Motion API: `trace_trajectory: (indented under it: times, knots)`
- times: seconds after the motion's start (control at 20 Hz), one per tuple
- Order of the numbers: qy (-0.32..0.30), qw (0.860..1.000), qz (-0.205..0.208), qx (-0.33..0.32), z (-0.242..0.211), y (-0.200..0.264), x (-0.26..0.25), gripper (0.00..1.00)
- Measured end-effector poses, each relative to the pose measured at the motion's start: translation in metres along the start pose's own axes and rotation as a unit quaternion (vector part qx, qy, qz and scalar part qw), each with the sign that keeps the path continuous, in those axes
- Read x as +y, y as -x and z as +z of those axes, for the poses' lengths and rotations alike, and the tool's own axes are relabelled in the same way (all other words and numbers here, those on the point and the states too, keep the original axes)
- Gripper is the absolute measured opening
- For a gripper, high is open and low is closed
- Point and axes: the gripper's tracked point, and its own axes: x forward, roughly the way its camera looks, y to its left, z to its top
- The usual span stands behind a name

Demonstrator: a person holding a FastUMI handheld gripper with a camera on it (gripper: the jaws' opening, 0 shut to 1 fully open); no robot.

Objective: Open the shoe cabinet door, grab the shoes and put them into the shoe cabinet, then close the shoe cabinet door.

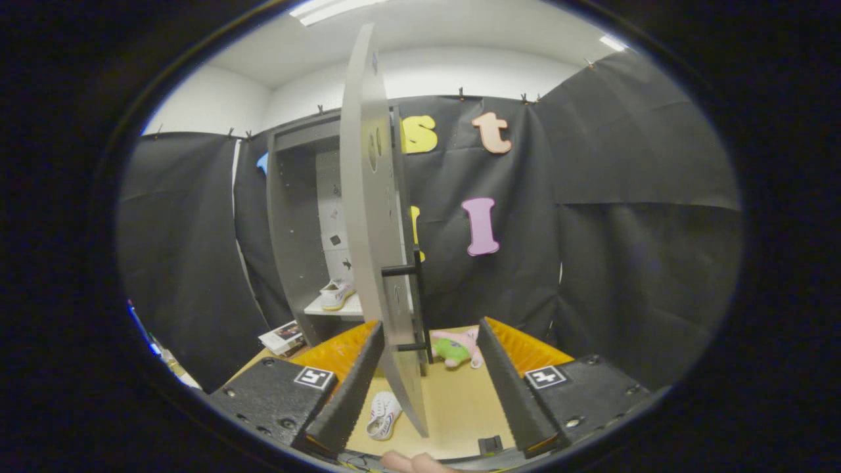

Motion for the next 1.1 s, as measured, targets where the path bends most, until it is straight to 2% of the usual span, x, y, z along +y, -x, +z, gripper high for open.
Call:
trace_trajectory:
  times: [0.15,0.3,0.65,0.9,1.1]
  knots:
    - [-0.016,1.000,-0.018,0.017,-0.019,0.008,0.011,0.93]
    - [-0.022,0.998,-0.018,0.047,-0.049,0.018,0.033,0.96]
    - [-0.034,0.989,-0.034,0.137,-0.139,0.012,0.083,0.96]
    - [0.019,0.980,-0.008,0.197,-0.210,-0.005,0.136,0.96]
    - [0.028,0.970,0.015,0.241,-0.263,-0.033,0.168,0.96]
